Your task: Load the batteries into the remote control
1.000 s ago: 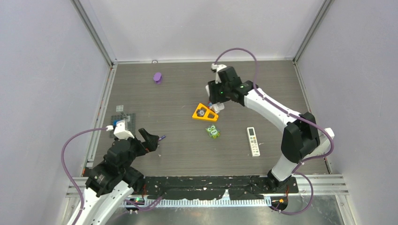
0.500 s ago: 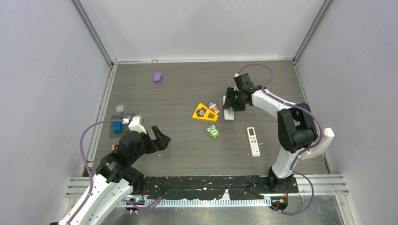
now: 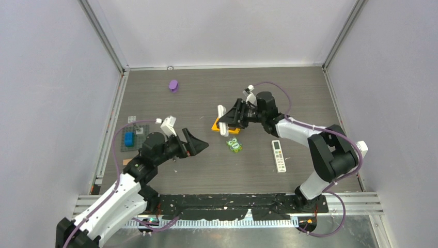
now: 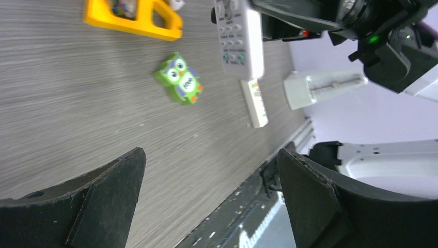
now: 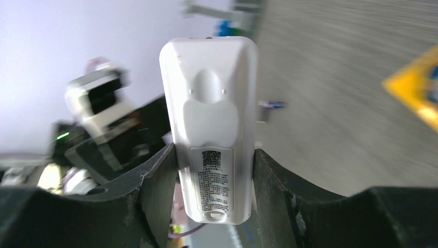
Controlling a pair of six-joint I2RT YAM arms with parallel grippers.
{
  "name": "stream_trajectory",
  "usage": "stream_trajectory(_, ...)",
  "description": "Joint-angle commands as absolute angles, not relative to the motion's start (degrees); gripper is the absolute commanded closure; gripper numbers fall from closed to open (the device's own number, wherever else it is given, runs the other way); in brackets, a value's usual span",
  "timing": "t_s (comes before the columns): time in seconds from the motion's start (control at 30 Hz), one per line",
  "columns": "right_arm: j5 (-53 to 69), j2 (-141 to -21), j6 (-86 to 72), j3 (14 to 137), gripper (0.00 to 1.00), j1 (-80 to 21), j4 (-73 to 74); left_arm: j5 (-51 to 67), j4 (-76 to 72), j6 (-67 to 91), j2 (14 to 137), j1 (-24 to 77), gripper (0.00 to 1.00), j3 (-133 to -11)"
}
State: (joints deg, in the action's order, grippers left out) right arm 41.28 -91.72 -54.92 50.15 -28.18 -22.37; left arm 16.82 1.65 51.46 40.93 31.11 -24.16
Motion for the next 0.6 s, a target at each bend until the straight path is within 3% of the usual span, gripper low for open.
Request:
stream_trajectory(0.0,46.8,-87.0,-71.6,49.5,0.76,-31.7,-49.5,25.6,-16.3,57.1,45.2,31.1,0.00,-27.1)
stream_trajectory(0.3,46.8,-92.9,-93.6,49.0,0.75,-33.5,-78.4,29.3,-29.8,62.2,43.9,31.1,0.00,-26.3)
stream_trajectory(0.57,46.8,-93.7,-93.1,49.9,0.75,-35.7,-77.3,26.1,-29.9,60.8,43.7,31.1,0.00,-27.6)
